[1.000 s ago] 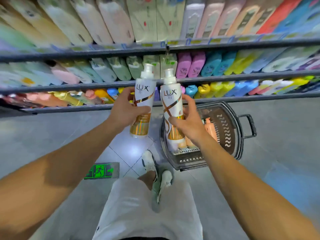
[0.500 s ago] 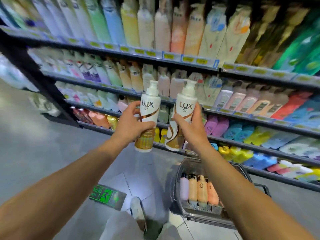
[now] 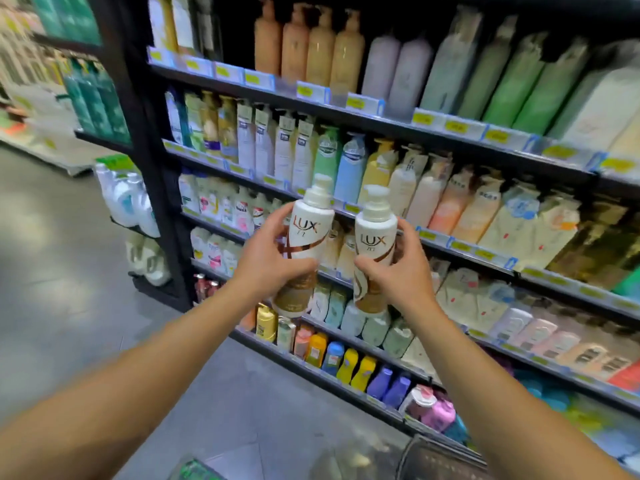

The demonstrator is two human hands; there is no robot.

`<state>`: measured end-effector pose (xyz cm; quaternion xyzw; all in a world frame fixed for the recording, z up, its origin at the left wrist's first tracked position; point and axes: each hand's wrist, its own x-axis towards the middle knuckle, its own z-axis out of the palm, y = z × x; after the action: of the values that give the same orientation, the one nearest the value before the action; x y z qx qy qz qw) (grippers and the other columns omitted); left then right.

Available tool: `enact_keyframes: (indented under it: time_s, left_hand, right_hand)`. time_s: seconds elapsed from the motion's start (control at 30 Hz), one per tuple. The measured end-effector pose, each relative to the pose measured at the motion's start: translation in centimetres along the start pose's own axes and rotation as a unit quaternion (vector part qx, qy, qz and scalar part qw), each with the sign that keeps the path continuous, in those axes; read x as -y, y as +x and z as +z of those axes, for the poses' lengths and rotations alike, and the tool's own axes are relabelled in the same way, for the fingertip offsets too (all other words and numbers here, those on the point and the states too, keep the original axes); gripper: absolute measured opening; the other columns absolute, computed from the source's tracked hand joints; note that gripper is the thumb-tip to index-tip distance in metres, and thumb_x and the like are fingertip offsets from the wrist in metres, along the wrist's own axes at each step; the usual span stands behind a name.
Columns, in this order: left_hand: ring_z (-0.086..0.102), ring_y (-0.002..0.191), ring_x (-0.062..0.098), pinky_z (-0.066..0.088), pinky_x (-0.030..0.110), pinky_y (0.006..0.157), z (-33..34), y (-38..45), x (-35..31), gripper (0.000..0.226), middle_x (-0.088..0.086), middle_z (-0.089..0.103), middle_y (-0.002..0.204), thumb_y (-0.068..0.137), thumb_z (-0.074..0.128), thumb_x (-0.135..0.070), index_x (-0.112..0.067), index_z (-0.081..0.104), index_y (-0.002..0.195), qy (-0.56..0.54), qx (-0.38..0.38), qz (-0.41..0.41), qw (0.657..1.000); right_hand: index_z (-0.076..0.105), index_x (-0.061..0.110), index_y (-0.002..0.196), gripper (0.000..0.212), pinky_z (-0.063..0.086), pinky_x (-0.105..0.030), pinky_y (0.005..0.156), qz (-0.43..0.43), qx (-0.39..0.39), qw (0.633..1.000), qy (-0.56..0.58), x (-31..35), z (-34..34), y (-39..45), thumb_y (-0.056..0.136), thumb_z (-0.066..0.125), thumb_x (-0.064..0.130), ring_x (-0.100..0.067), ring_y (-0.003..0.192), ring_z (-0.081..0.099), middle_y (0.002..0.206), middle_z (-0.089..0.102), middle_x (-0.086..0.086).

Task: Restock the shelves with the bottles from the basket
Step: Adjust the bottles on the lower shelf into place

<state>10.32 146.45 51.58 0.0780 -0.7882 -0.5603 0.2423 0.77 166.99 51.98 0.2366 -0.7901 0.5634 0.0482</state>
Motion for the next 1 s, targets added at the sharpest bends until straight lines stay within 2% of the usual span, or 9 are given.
enact_keyframes:
  time_s: [0.1,0.2,0.33,0.43,0.5,0.63,0.77,0.87,1.0]
  left_hand:
    - [0.065,0.102,0.003,0.059,0.041,0.086,-5.6,2.4,0.2,0.084,-0.023,0.065,0.111,0.055,0.085,-0.030,-0.068,0.044,0.118,-0.002,-0.010,0.024,1.000]
    - [0.065,0.105,0.011,0.059,0.044,0.086,-10.9,5.0,0.4,0.087,-0.012,0.065,0.116,0.051,0.083,-0.037,-0.052,0.046,0.128,-0.009,-0.022,0.035,0.999]
    - [0.068,0.096,0.007,0.060,0.041,0.083,-16.5,8.3,0.3,0.088,-0.018,0.069,0.101,0.051,0.082,-0.036,-0.051,0.045,0.130,-0.010,-0.038,0.053,0.998]
    - [0.067,0.104,0.016,0.058,0.046,0.087,-19.7,10.6,0.3,0.088,-0.009,0.069,0.111,0.053,0.081,-0.036,-0.045,0.046,0.133,-0.007,-0.055,0.060,0.997]
    - [0.064,0.108,0.019,0.056,0.048,0.091,-21.4,12.3,0.6,0.091,-0.003,0.067,0.117,0.055,0.082,-0.034,-0.040,0.044,0.138,-0.002,-0.065,0.063,0.996]
    - [0.061,0.107,0.003,0.055,0.039,0.092,-23.9,15.7,1.5,0.085,-0.018,0.064,0.114,0.057,0.081,-0.029,-0.044,0.046,0.133,0.001,-0.082,0.077,0.994]
    - [0.058,0.099,-0.013,0.051,0.023,0.080,-25.8,19.5,2.8,0.078,-0.023,0.064,0.108,0.058,0.079,-0.032,-0.052,0.047,0.126,0.002,-0.074,0.091,0.993]
    - [0.064,0.097,-0.004,0.053,0.022,0.078,-27.0,23.1,4.0,0.078,-0.020,0.066,0.107,0.058,0.080,-0.034,-0.052,0.047,0.127,0.007,-0.069,0.098,0.993]
    - [0.060,0.106,-0.006,0.054,0.027,0.084,-28.5,28.4,5.2,0.083,-0.021,0.063,0.115,0.058,0.080,-0.037,-0.043,0.048,0.133,0.016,-0.062,0.111,0.992]
  right_hand:
    - [0.044,0.039,0.132,0.077,0.048,-0.017,0.078,-0.013,-0.020,1.000,-0.002,3.3,4.0,2.2,0.069,0.086,0.027,0.012,0.096,0.059,0.110,0.061,0.022]
    - [0.044,0.046,0.124,0.072,0.048,-0.018,0.076,-0.034,-0.031,0.999,-0.001,6.3,7.9,4.3,0.068,0.086,0.027,0.014,0.094,0.058,0.106,0.062,0.023]
    - [0.045,0.044,0.120,0.067,0.045,-0.009,0.066,-0.053,-0.044,0.998,-0.003,9.7,12.5,7.2,0.070,0.085,0.028,0.018,0.089,0.057,0.103,0.061,0.023]
    - [0.048,0.038,0.120,0.064,0.045,-0.007,0.061,-0.069,-0.046,0.996,-0.012,11.6,15.4,9.7,0.069,0.085,0.028,0.021,0.086,0.056,0.101,0.059,0.024]
    - [0.049,0.039,0.118,0.064,0.047,-0.012,0.066,-0.076,-0.039,0.996,-0.016,12.5,17.2,11.4,0.067,0.085,0.030,0.018,0.086,0.057,0.100,0.060,0.025]
    - [0.050,0.037,0.119,0.066,0.055,-0.031,0.079,-0.099,-0.025,0.995,-0.018,13.7,20.7,15.2,0.064,0.085,0.030,0.011,0.092,0.059,0.104,0.060,0.022]
    - [0.047,0.040,0.122,0.071,0.055,-0.042,0.089,-0.130,-0.019,0.991,-0.002,14.1,24.1,19.2,0.063,0.084,0.028,-0.009,0.103,0.062,0.111,0.061,0.016]
    - [0.047,0.038,0.127,0.073,0.055,-0.034,0.086,-0.150,-0.018,0.989,-0.005,14.1,26.2,22.7,0.065,0.084,0.029,-0.004,0.099,0.063,0.107,0.063,0.020]
    - [0.049,0.035,0.128,0.071,0.047,-0.007,0.071,-0.166,-0.025,0.986,0.005,14.1,27.8,28.2,0.068,0.085,0.023,0.011,0.092,0.060,0.104,0.062,0.024]
